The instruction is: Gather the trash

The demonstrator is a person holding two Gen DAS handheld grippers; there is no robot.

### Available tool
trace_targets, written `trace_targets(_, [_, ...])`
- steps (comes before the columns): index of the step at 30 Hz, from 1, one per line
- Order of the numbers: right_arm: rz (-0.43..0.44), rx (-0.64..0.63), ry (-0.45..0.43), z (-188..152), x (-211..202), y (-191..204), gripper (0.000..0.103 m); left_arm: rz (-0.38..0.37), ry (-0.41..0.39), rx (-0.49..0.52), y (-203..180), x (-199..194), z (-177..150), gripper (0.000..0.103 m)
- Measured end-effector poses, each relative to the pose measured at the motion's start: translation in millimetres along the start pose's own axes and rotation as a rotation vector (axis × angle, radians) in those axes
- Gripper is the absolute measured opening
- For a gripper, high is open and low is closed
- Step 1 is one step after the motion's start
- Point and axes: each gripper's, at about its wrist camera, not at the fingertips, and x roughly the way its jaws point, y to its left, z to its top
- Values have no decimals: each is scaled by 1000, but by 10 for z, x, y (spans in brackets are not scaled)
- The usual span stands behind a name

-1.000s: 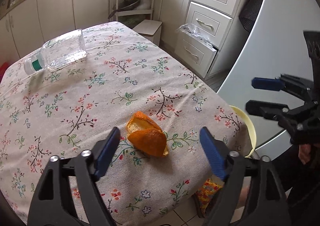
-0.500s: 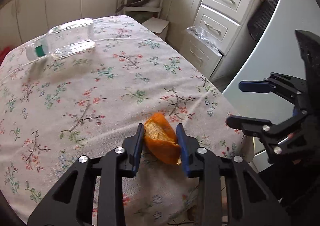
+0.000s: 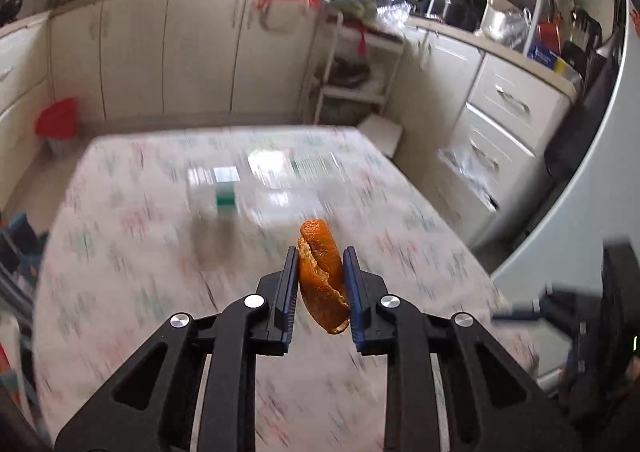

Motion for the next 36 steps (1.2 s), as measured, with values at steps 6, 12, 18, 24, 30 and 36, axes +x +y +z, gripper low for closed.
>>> trace_targets(6, [31,28,-30,60,-12,41,72,42,11,84,135,567,765,20])
trace_targets(12, [35,-10,0,38,96,70,72,62,142,29,410,1385,1254,21])
trace_targets(18, [29,-27,-19,58,39,25,72,-58,431,72,352,1844,1047,21])
trace_targets(24, [22,-38,-66,70,-111,60,73,-135,500,142,-44,1543,534,21])
trace_targets(30, [88,-63,-100,9,-249,229,82,-192,460,147,-329,979,-39,22])
trace_targets(36, [153,-95,-177,97,-376,497,91,-217,150,-9,-108,110,-106,22])
